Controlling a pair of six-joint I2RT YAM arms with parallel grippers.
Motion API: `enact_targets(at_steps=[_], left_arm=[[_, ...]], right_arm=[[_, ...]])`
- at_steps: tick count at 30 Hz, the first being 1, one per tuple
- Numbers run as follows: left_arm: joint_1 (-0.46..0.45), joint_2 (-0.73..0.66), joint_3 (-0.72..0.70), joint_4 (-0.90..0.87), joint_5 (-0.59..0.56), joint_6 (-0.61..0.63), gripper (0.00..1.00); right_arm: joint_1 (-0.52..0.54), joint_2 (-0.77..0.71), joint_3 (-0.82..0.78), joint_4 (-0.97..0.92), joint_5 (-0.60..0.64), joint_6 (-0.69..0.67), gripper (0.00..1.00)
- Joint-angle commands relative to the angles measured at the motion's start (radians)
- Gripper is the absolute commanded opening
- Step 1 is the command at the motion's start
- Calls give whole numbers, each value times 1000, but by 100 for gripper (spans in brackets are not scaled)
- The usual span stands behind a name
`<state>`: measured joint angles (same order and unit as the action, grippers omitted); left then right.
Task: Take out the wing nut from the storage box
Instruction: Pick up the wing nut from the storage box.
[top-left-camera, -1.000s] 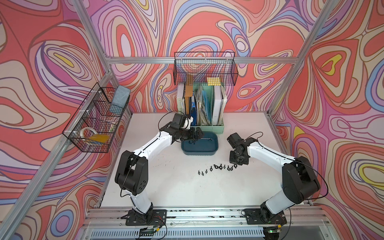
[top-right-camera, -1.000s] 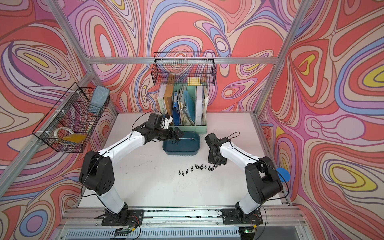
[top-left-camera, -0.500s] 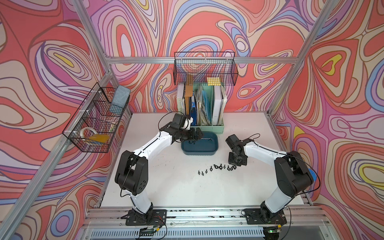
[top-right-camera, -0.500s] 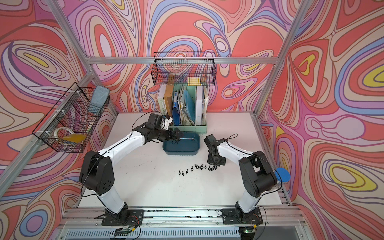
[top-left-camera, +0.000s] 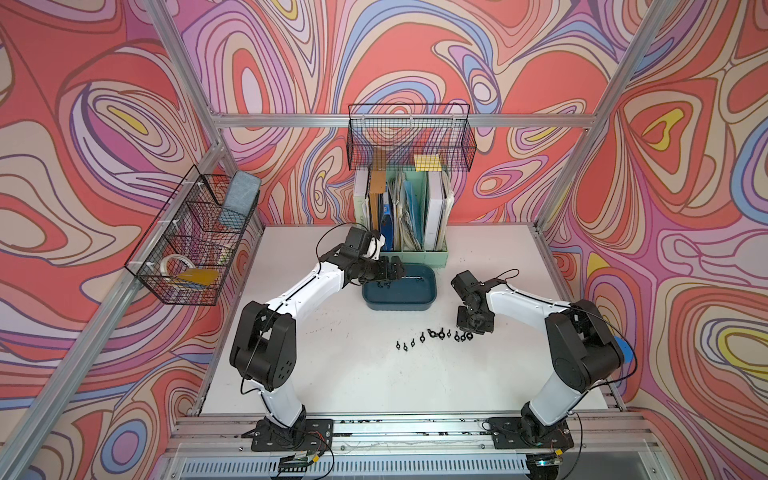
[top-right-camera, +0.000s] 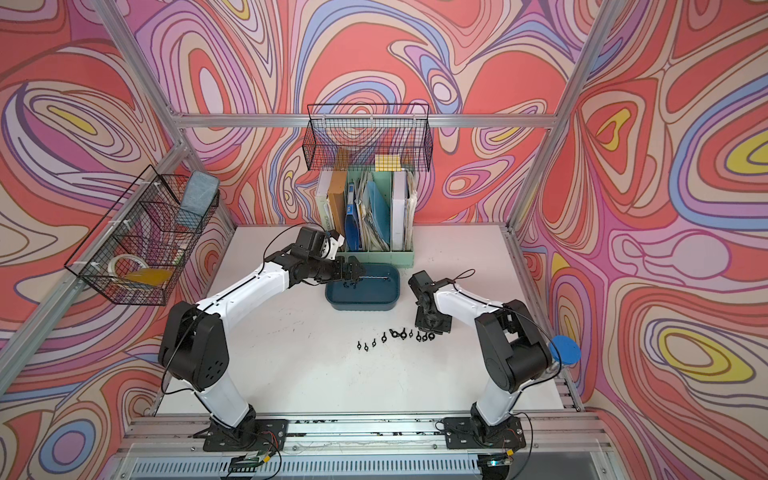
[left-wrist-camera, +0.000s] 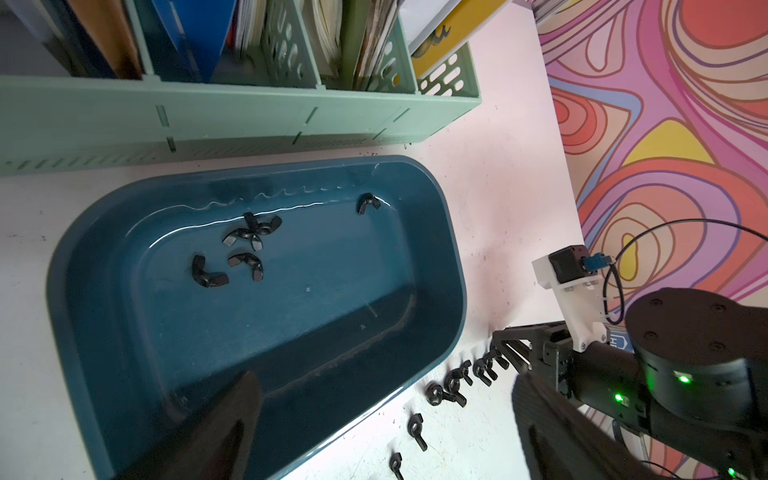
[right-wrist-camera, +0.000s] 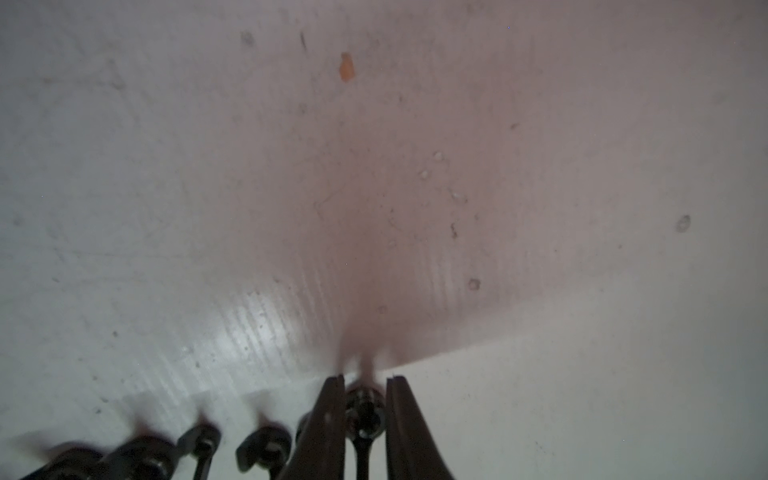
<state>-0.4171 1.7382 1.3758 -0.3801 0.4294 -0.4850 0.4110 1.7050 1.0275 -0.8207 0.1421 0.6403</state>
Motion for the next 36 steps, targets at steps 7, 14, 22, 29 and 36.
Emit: enact_targets(at_steps=[7, 14, 22, 29, 36], left_arm=[[7, -2, 44, -65, -83, 29, 99], [7, -2, 40, -63, -89, 31, 99], [33, -17, 11, -71, -111, 1, 99], [64, -69, -45, -78, -129, -9, 99], [85, -142, -100, -94, -159, 3, 99]], right_arm=[[-5, -70, 64, -36, 40, -3, 36], [-5, -113, 145, -4, 18, -73, 56], [22, -90, 256, 62, -40, -233, 63], [85, 26, 407, 83, -57, -360, 65], [146, 213, 604, 53, -57, -440, 73]])
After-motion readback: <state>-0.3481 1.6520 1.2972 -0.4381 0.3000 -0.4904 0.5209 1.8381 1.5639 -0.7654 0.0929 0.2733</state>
